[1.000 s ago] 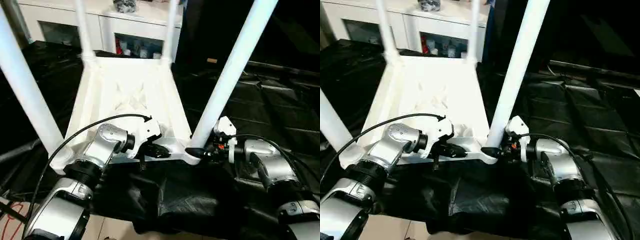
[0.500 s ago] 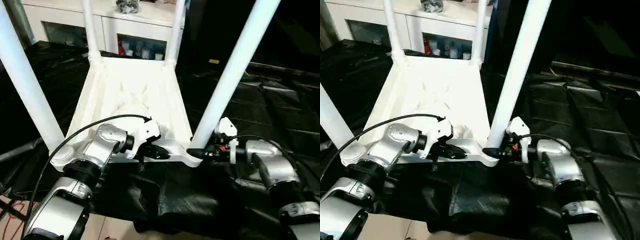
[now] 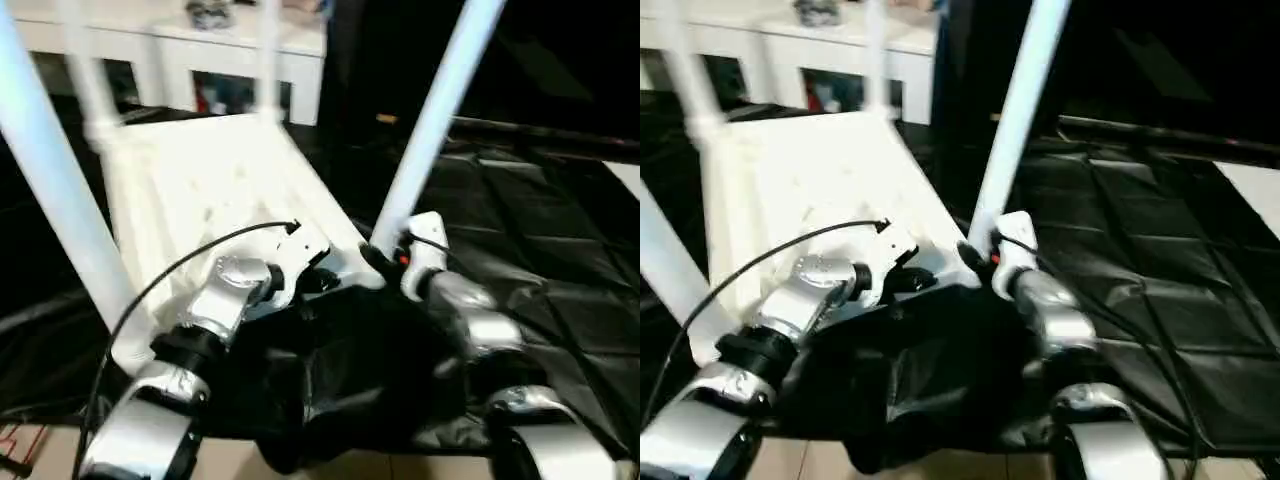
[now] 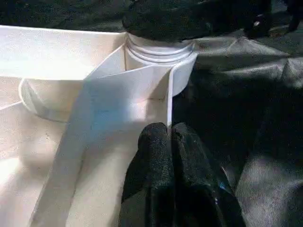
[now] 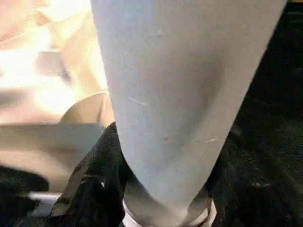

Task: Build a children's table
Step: Rotate leg to tighten

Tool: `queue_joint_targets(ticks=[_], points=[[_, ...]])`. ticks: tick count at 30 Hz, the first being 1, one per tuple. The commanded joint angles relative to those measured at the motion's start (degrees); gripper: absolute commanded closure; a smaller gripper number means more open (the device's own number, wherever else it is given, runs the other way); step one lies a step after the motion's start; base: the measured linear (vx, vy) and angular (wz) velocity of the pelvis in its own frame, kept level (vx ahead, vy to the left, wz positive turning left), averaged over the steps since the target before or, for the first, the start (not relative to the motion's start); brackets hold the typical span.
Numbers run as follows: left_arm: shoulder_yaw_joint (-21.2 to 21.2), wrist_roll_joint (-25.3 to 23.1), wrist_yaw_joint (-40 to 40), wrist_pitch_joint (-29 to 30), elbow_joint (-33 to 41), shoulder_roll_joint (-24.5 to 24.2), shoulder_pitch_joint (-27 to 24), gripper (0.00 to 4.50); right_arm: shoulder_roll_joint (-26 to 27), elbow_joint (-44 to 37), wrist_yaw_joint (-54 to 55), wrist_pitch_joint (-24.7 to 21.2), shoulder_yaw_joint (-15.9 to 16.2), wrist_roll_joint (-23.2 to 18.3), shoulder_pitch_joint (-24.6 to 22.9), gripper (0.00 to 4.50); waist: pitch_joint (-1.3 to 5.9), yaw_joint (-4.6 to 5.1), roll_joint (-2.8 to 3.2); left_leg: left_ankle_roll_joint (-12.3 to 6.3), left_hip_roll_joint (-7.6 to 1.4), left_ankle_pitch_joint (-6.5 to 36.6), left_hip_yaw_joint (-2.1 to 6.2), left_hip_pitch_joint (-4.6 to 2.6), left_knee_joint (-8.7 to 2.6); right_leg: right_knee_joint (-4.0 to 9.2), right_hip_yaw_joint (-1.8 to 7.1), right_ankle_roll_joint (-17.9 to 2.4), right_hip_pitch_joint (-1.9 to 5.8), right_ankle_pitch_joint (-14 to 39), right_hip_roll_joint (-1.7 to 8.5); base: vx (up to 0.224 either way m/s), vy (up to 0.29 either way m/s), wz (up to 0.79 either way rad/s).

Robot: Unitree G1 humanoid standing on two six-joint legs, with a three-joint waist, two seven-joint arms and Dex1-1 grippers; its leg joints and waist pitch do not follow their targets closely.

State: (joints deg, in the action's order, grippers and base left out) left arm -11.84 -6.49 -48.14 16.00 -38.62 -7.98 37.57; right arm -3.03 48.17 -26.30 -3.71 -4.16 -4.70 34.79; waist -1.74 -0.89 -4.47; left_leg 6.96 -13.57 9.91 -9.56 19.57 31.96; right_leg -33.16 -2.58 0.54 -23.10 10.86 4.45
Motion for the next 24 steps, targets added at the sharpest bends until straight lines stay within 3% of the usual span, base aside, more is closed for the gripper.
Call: queue_joint_targets(ticks=[1,4,6,9,11,13,15,16,17,20,21,24], points=[[-2.6,2.4,-1.6,-1.8,2.6,4.7,-0.2,4.5,4.2,5.8,-1.6,-3.7,2.7,-0.5,-1.5,1.8,1.93,-0.14,0.81,-0.08,0.65,26.2,-0.2,-0.08,-4.34,5.1,0.98,-7.6,0.92,25.8,2.14,0.0,0.0,0.0],[-2.7,1.7,-1.6,-3.3,1.3,4.1,0.2,4.5,3.2,5.1,-2.1,-3.0,3.4,0.6,-1.5,1.45,1.94,-0.31,1.04,-0.51,0.72,24.9,-0.58,-0.01,-4.29,4.83,1.31,-8.9,1.07,22.2,1.97,0.0,0.0,0.0],[-2.7,1.1,-1.9,-4.4,0.8,3.1,0.5,4.5,0.3,2.6,-4.8,-0.8,4.9,2.4,-2.5,1.36,2.03,-0.55,0.85,-0.77,0.71,23.4,-0.63,0.22,-4.27,4.7,1.29,-8.8,1.38,21.9,2.09,0.0,0.0,0.0],[-2.7,0.9,-2.2,-5.0,0.4,2.3,0.7,4.5,-2.6,-1.0,-8.6,0.7,5.2,2.2,-4.1,1.36,2.18,-1.52,0.76,-1.84,0.56,21.0,-1.15,-0.14,-3.94,4.6,1.6,-9.3,1.35,19.0,2.09,0.0,0.0,0.0],[-2.5,1.0,-2.5,-5.2,0.2,1.9,0.9,4.5,-5.4,-4.1,-12.2,1.5,5.0,1.2,-5.7,1.36,2.24,-1.9,0.55,-2.5,0.49,19.5,-1.21,0.01,-3.89,4.32,1.59,-9.8,1.61,17.7,2.01,0.0,0.0,0.0],[-2.4,1.1,-3.0,-5.5,-0.1,1.0,1.1,4.5,-12.5,-10.5,-22.2,1.5,3.3,-2.4,-9.5,1.36,2.28,-2.6,0.38,-3.72,0.49,17.4,-1.5,0.16,-3.67,4.2,1.63,-10.3,1.92,15.1,1.91,0.0,0.0,0.0],[-2.4,1.0,-3.3,-5.8,-0.3,0.6,1.1,4.5,-16.8,-13.5,-27.9,0.9,1.9,-4.7,-11.5,1.36,2.45,-3.33,0.26,-5.09,0.27,15.2,-1.71,-0.03,-3.33,3.81,1.68,-11.6,2.05,11.1,1.83,0.0,0.0,0.0],[-2.6,1.1,-3.9,-5.9,-0.3,0.4,1.0,4.5,-18.9,-14.7,-30.2,-0.1,1.0,-5.9,-12.3,1.36,2.51,-3.35,0.08,-5.76,0.44,12.8,-1.67,0.77,-3.27,3.32,1.6,-12.2,2.61,8.6,1.8,0.0,0.0,0.0],[-2.7,1.1,-4.3,-6.0,-0.3,0.3,0.9,4.5,-20.0,-15.3,-31.4,-0.9,0.5,-6.7,-12.7,1.36,2.54,-3.43,0.05,-5.93,0.49,11.9,-1.58,1.08,-3.27,3.22,1.52,-12.1,2.82,8.2,1.89,0.0,0.0,0.0],[-3.2,1.2,-4.9,-6.5,-0.3,-0.1,0.5,4.5,-24.0,-17.5,-35.4,-3.7,-1.2,-9.3,-14.2,1.36,2.63,-3.51,-0.13,-6.43,0.53,10.5,-1.59,0.97,-3.03,3.31,1.38,-12.1,2.8,8.7,1.99,0.0,0.0,0.0],[-3.3,1.2,-5.1,-6.7,-0.2,-0.2,0.3,4.5,-24.9,-18.2,-36.2,-4.4,-1.6,-9.7,-14.6,1.36,2.6,-3.39,-0.44,-6.56,0.5,10.0,-1.63,1.09,-2.94,3.23,1.39,-12.2,2.75,8.9,2.06,0.0,0.0,0.0],[-3.7,1.8,-6.7,-8.4,1.1,-0.3,-0.9,4.5,-26.2,-23.4,-39.6,-9.5,-0.9,-12.8,-16.6,1.36,2.37,-3.55,-0.58,-6.58,0.46,11.2,-1.56,1.01,-3.03,3.69,1.36,-10.5,2.69,13.4,2.18,0.0,0.0,0.0]])
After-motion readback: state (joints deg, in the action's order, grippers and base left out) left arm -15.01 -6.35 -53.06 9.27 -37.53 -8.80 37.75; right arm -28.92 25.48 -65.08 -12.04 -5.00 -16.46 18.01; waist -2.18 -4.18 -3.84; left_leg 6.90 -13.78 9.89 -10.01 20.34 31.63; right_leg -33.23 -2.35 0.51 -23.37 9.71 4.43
